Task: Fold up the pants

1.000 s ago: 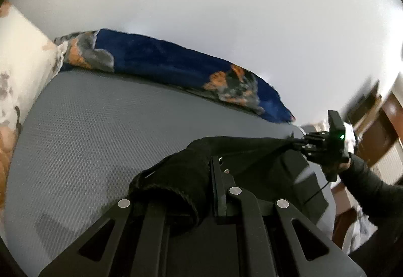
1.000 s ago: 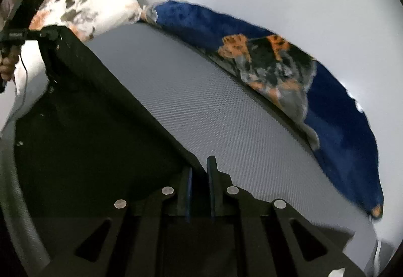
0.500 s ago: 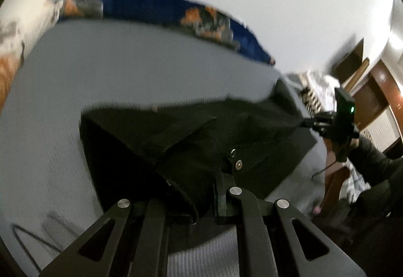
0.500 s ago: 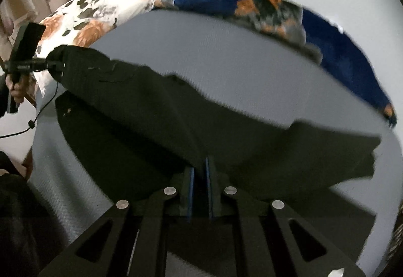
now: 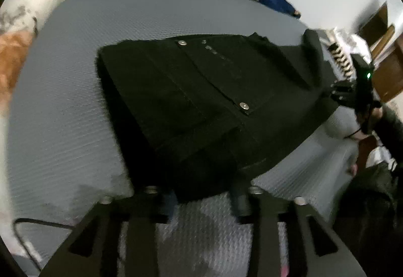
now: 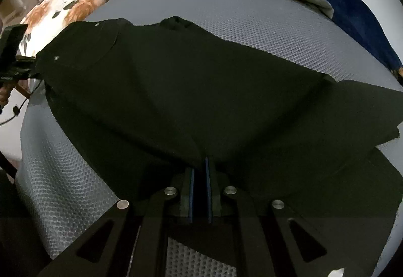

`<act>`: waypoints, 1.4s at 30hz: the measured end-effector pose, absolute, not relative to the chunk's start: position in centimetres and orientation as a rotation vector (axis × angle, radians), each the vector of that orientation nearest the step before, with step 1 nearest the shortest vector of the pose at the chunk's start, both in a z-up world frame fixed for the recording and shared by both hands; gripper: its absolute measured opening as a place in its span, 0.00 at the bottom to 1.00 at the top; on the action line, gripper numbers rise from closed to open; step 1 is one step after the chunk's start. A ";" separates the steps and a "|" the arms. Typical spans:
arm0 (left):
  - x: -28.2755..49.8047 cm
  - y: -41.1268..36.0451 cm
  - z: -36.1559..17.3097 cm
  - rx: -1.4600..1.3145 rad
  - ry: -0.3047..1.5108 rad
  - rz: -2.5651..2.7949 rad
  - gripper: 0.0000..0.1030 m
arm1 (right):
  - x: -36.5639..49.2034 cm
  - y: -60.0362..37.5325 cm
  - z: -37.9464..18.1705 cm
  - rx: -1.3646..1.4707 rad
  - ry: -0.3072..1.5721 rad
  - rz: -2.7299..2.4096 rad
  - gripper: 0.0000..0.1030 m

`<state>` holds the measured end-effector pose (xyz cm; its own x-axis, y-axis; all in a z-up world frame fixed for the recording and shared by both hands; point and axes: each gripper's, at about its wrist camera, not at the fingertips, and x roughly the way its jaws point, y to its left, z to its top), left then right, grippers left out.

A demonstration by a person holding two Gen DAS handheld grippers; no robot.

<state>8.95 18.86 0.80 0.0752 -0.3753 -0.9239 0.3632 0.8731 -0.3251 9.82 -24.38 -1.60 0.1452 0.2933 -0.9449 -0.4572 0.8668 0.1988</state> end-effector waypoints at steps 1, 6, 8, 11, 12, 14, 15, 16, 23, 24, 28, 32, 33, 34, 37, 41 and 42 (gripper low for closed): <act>8.8 19.2 1.3 0.017 1.393 -0.515 0.63 | 9.9 -24.4 -1.5 -0.145 1.318 0.543 0.06; 8.4 22.1 3.8 -0.050 1.388 -0.423 0.67 | 10.0 -24.5 -1.6 -0.139 1.312 0.543 0.07; 8.4 23.3 5.0 -0.151 1.384 -0.362 0.67 | 10.0 -24.6 -1.6 -0.138 1.305 0.544 0.07; 7.7 24.8 5.4 -0.386 1.419 -0.261 0.67 | 10.0 -24.6 -1.6 -0.137 1.296 0.545 0.07; 7.4 24.9 5.2 -0.444 1.432 -0.246 0.67 | 9.9 -24.6 -1.6 -0.139 1.292 0.545 0.07; 6.6 24.8 4.3 -0.579 1.443 -0.231 0.67 | 9.8 -24.7 -1.6 -0.140 1.287 0.544 0.07; 6.3 24.5 3.9 -0.620 1.453 -0.214 0.67 | 9.8 -24.8 -1.6 -0.139 1.286 0.543 0.07; 6.0 24.2 3.2 -0.672 1.463 -0.200 0.66 | 9.7 -24.8 -1.6 -0.139 1.284 0.542 0.07; 6.7 22.7 0.2 -0.845 1.430 -0.092 0.58 | 9.4 -24.7 -0.4 -0.145 1.247 0.526 0.07; 7.0 22.7 0.1 -0.857 1.416 -0.088 0.44 | 9.3 -24.7 -0.2 -0.143 1.240 0.520 0.07; 8.4 22.8 1.1 -0.824 1.375 -0.114 0.22 | 8.8 -24.8 1.8 -0.130 1.199 0.496 0.07; 9.7 22.5 3.8 -0.699 1.302 -0.188 0.20 | 7.6 -24.5 3.7 -0.102 1.179 0.483 0.06; 10.0 22.5 4.5 -0.669 1.285 -0.205 0.20 | 7.1 -24.2 3.8 -0.107 1.179 0.485 0.06; 10.3 22.3 4.9 -0.635 1.271 -0.223 0.20 | 6.5 -23.9 3.7 -0.115 1.183 0.487 0.06; 10.7 22.3 5.0 -0.484 1.268 -0.274 0.20 | 5.1 -22.9 2.5 -0.124 1.227 0.503 0.06; 9.7 22.9 0.9 -0.370 1.394 -0.252 0.20 | 4.0 -22.0 0.2 -0.140 1.290 0.507 0.06; 9.5 22.8 0.2 -0.374 1.413 -0.244 0.20 | 4.0 -21.9 0.0 -0.141 1.297 0.506 0.06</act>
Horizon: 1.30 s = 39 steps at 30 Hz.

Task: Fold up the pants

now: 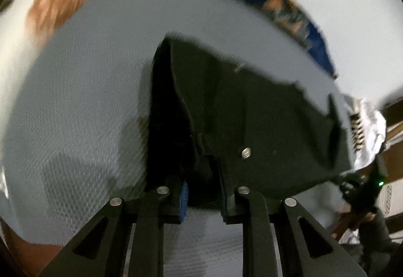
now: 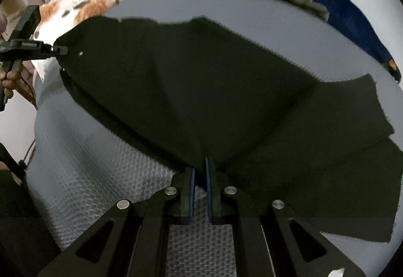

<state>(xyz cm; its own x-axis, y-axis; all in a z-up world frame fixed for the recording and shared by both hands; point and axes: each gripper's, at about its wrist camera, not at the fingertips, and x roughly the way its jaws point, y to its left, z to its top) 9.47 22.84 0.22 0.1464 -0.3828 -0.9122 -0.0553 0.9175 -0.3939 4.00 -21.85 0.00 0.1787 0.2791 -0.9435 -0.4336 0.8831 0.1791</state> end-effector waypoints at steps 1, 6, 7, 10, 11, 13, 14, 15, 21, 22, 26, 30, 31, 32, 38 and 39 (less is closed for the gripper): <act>9.1 23.2 -0.6 -0.393 1.431 -0.236 0.20 | 4.0 -21.9 -0.1 -0.136 1.303 0.504 0.06; 8.0 24.1 -0.1 -0.411 1.408 -0.240 0.21 | 4.0 -22.3 0.7 -0.105 1.300 0.524 0.06; 7.8 23.9 -0.1 -0.382 1.408 -0.238 0.21 | 4.0 -22.3 0.4 -0.105 1.307 0.525 0.06; 7.6 23.4 0.1 -0.324 1.397 -0.228 0.25 | 4.2 -22.4 -1.0 -0.068 1.343 0.515 0.06; 7.6 23.2 0.4 -0.315 1.396 -0.224 0.27 | 4.3 -22.5 -1.1 -0.047 1.344 0.514 0.06; 7.5 22.7 1.1 -0.288 1.390 -0.202 0.39 | 4.6 -23.0 -1.0 -0.010 1.354 0.518 0.06; 7.5 22.8 1.5 -0.255 1.389 -0.174 0.55 | 4.6 -23.1 -1.0 -0.003 1.353 0.521 0.07; 7.3 22.9 2.0 -0.212 1.384 -0.140 0.63 | 4.6 -23.1 -1.0 0.002 1.351 0.524 0.08; 5.7 22.0 6.4 0.002 1.249 -0.035 0.63 | 5.0 -23.6 -0.8 0.057 1.344 0.530 0.11; 5.4 21.1 7.3 0.039 1.214 -0.068 0.63 | 5.1 -23.6 -0.7 0.066 1.343 0.532 0.11; 4.3 15.2 10.2 0.158 1.082 -0.249 0.63 | 5.4 -23.7 -0.4 0.081 1.335 0.541 0.11; 3.8 7.0 10.2 0.189 1.061 -0.513 0.63 | 5.7 -23.8 -0.1 0.101 1.329 0.548 0.11; 3.7 5.1 9.9 0.197 1.060 -0.563 0.63 | 5.7 -24.0 -0.1 0.108 1.329 0.550 0.11; 3.6 3.1 9.4 0.201 1.061 -0.617 0.63 | 5.8 -24.0 0.0 0.116 1.328 0.552 0.11; 4.0 -5.6 6.1 0.257 1.088 -0.785 0.63 | 6.0 -24.4 0.5 0.151 1.320 0.568 0.11; 4.1 -6.6 5.6 0.267 1.097 -0.805 0.63 | 6.1 -24.5 0.6 0.156 1.318 0.571 0.11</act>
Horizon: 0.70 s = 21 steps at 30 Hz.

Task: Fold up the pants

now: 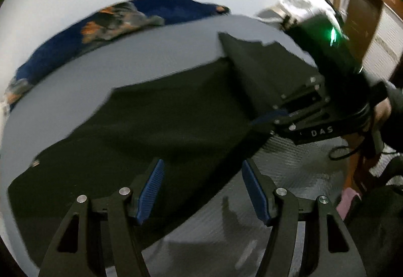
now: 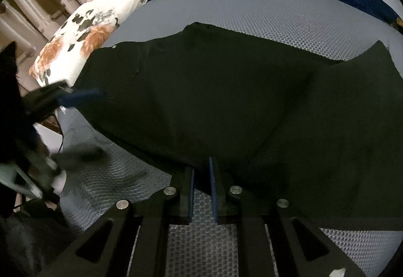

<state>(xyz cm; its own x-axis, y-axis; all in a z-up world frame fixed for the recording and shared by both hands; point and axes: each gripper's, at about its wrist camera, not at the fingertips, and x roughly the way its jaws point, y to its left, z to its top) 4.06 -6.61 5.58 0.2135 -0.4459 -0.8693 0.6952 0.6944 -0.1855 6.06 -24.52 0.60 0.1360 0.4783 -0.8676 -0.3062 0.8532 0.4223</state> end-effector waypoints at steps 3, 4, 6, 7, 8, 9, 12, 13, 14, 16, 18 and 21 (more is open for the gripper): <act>4.4 -8.5 4.7 0.295 1.097 -0.824 0.61 | 6.4 -24.8 0.7 0.178 1.315 0.579 0.12; 4.4 -9.1 4.5 0.303 1.098 -0.827 0.59 | 6.5 -24.9 0.7 0.185 1.314 0.581 0.11; 4.6 -10.2 3.9 0.306 1.108 -0.831 0.44 | 6.7 -25.1 0.7 0.201 1.316 0.587 0.12; 4.7 -10.8 3.6 0.311 1.120 -0.837 0.35 | 6.8 -25.1 0.8 0.205 1.320 0.592 0.12; 4.7 -11.4 3.4 0.319 1.128 -0.833 0.16 | 6.9 -25.2 0.8 0.204 1.325 0.592 0.15; 4.8 -11.6 3.0 0.323 1.134 -0.817 0.12 | 7.0 -25.3 0.9 0.203 1.329 0.590 0.17; 5.4 -11.7 2.5 0.287 1.160 -0.794 0.07 | 7.1 -26.8 1.7 0.236 1.302 0.593 0.28; 5.6 -11.6 2.5 0.268 1.169 -0.791 0.07 | 7.2 -27.8 2.1 0.266 1.280 0.589 0.31; 5.6 -11.4 2.6 0.256 1.174 -0.790 0.07 | 7.4 -29.0 2.4 0.300 1.258 0.581 0.32; 5.4 -11.1 2.8 0.239 1.175 -0.782 0.07 | 8.0 -32.2 2.4 0.387 1.224 0.534 0.32; 5.3 -11.2 3.0 0.235 1.177 -0.776 0.07 | 8.7 -35.9 1.6 0.474 1.202 0.450 0.33; 5.5 -11.0 3.0 0.209 1.190 -0.768 0.07 | 10.0 -42.1 -0.4 0.582 1.180 0.278 0.34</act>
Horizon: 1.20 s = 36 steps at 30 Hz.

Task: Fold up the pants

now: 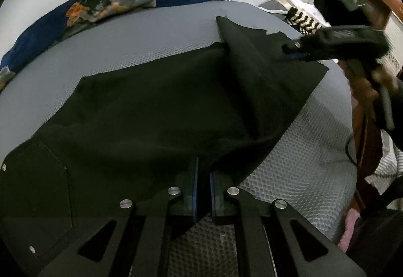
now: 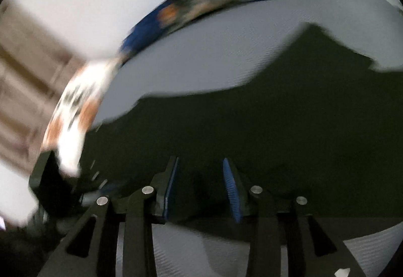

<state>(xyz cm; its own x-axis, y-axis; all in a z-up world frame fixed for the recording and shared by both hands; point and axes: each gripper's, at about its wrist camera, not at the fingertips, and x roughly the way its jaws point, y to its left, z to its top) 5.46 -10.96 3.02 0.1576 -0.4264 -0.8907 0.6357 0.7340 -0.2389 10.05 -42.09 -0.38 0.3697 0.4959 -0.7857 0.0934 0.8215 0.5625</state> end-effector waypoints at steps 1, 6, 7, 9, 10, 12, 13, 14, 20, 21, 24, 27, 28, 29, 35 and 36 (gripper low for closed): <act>5.6 -10.8 3.0 0.202 1.195 -0.765 0.07 | 10.5 -44.3 -1.1 0.614 1.169 0.215 0.34; 5.8 -10.8 3.0 0.173 1.215 -0.750 0.07 | 12.1 -52.0 -3.4 0.735 1.113 0.029 0.33; 5.8 -10.8 3.0 0.169 1.219 -0.747 0.07 | 12.5 -53.1 -3.7 0.753 1.101 0.006 0.33; 5.9 -10.8 2.9 0.160 1.227 -0.742 0.07 | 13.3 -54.7 -4.1 0.775 1.093 -0.027 0.33; 5.9 -10.7 2.9 0.156 1.232 -0.740 0.07 | 13.7 -55.4 -4.5 0.788 1.090 -0.040 0.33; 6.2 -10.7 2.8 0.152 1.238 -0.737 0.07 | 14.3 -56.4 -5.1 0.821 1.088 -0.049 0.33; 6.3 -10.7 2.8 0.149 1.244 -0.734 0.07 | 14.6 -56.6 -5.4 0.831 1.090 -0.054 0.31; 6.3 -10.7 2.8 0.147 1.247 -0.732 0.07 | 15.0 -56.8 -5.6 0.835 1.093 -0.060 0.29; 6.5 -10.9 2.7 0.149 1.258 -0.720 0.07 | 17.3 -56.7 -6.3 0.824 1.112 -0.080 0.09; 6.5 -10.9 2.7 0.152 1.258 -0.718 0.07 | 17.3 -56.6 -6.0 0.802 1.113 -0.086 0.06; 6.5 -11.0 2.7 0.158 1.258 -0.715 0.07 | 16.9 -56.2 -4.0 0.703 1.089 -0.098 0.04; 6.4 -11.0 2.7 0.162 1.255 -0.715 0.07 | 15.3 -56.1 -1.0 0.588 1.051 -0.132 0.03; 6.4 -11.0 2.7 0.164 1.253 -0.716 0.07 | 14.7 -56.2 -0.2 0.559 1.043 -0.147 0.03; 6.3 -11.1 2.7 0.168 1.250 -0.718 0.07 | 13.9 -56.4 0.6 0.526 1.035 -0.164 0.03; 5.9 -11.3 2.2 0.182 1.248 -0.734 0.07 | 6.3 -58.2 2.0 0.427 1.062 -0.330 0.02; 5.8 -11.5 2.1 0.192 1.246 -0.737 0.08 | 5.1 -58.5 1.6 0.436 1.075 -0.349 0.02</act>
